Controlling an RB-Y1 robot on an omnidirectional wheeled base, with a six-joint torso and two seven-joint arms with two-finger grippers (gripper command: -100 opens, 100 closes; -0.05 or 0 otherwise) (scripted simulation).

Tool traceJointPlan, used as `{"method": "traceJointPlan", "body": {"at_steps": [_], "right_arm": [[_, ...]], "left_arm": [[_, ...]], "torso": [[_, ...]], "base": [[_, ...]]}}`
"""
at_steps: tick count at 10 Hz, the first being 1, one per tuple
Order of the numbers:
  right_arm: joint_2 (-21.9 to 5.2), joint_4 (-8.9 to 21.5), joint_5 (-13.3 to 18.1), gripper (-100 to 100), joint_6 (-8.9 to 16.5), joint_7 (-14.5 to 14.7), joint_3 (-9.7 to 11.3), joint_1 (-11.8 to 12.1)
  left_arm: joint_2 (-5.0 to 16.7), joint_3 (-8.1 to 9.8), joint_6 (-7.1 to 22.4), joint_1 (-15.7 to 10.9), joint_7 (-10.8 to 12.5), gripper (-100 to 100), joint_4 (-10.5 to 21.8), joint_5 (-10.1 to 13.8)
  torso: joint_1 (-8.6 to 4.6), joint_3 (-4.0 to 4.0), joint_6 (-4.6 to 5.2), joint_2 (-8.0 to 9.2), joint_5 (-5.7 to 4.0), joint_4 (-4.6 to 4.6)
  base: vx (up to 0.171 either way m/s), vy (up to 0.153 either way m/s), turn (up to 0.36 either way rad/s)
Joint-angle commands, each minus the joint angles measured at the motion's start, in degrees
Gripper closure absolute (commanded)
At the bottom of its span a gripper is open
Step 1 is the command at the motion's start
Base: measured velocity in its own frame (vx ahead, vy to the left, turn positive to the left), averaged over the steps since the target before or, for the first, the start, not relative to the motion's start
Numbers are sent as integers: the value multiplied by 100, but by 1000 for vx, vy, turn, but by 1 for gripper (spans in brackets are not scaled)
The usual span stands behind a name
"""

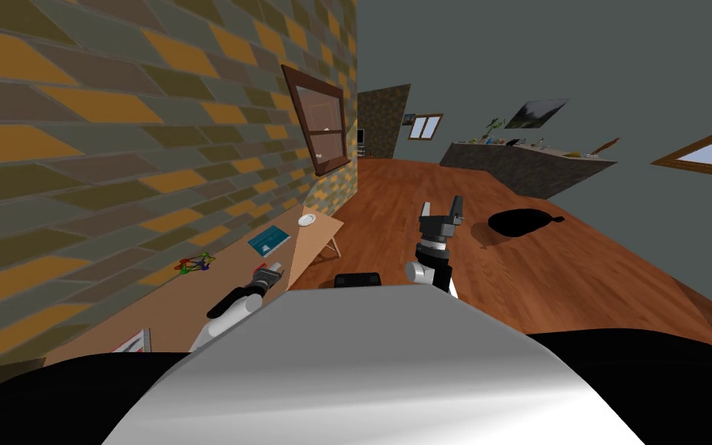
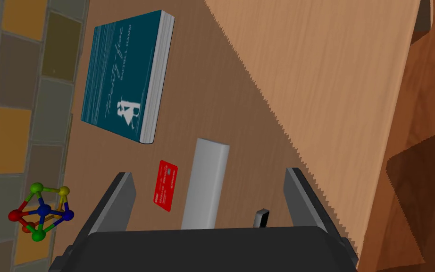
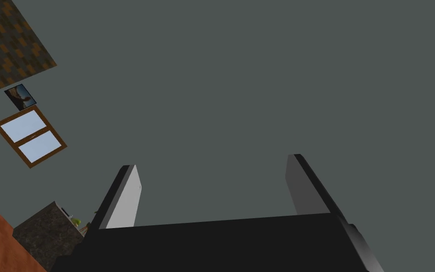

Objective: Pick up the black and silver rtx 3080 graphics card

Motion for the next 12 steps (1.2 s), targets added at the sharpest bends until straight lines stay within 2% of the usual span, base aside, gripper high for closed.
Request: {"method": "traceJointPlan", "body": {"at_steps": [1,2,3,4,5,6,7,8,9,10,11,12], "right_arm": [[0,0,0,0,0,0,0,0],[0,0,0,0,0,0,0,0],[0,0,0,0,0,0,-1,0],[0,0,0,0,0,0,0,0],[0,0,0,0,0,0,0,1],[0,0,0,0,0,0,0,0],[0,0,0,0,0,0,-1,1],[0,0,0,0,0,0,0,1],[0,0,0,0,0,0,-1,1],[0,0,0,0,0,0,0,1],[0,0,0,0,0,0,-1,1],[0,0,0,0,0,0,-1,1]], "left_arm": [[78,58,63,-36,50,-100,286,120],[78,58,63,-36,50,-100,369,120],[145,263,302,-28,172,-100,584,273],[145,263,302,-28,172,-100,720,273],[211,472,533,-23,295,-100,910,416],[211,472,533,-23,295,-100,1079,416],[276,685,754,-20,416,-100,1237,547],[276,685,754,-20,416,-100,1392,547],[340,901,959,-18,536,-100,1640,667],[340,901,965,-18,536,-100,1806,667],[403,1120,1152,-16,654,-100,2012,775],[403,1120,1165,-16,654,-100,2169,775]], "torso": [[0,0,0,0,0,0],[2,-2,-2,-1,1,-1],[8,4,-3,8,1,1],[3,0,0,-1,1,0],[1,-3,-3,-3,0,-2],[-3,-6,0,-11,-1,-2],[1,-7,-4,-10,-1,-3],[-1,-10,0,-17,0,-4],[4,-8,-2,-11,1,-4],[5,-8,-1,-13,1,-3],[8,-6,-3,-8,2,-3],[6,-7,-2,-10,1,-3]], "base": [[72,-38,-53],[34,-20,15],[71,-41,-100],[84,-41,-57],[101,-56,-107],[99,-38,-44],[119,-46,-75],[93,-30,-52],[104,-27,-109],[89,-15,-36],[100,-26,-79],[97,-15,-37]]}}
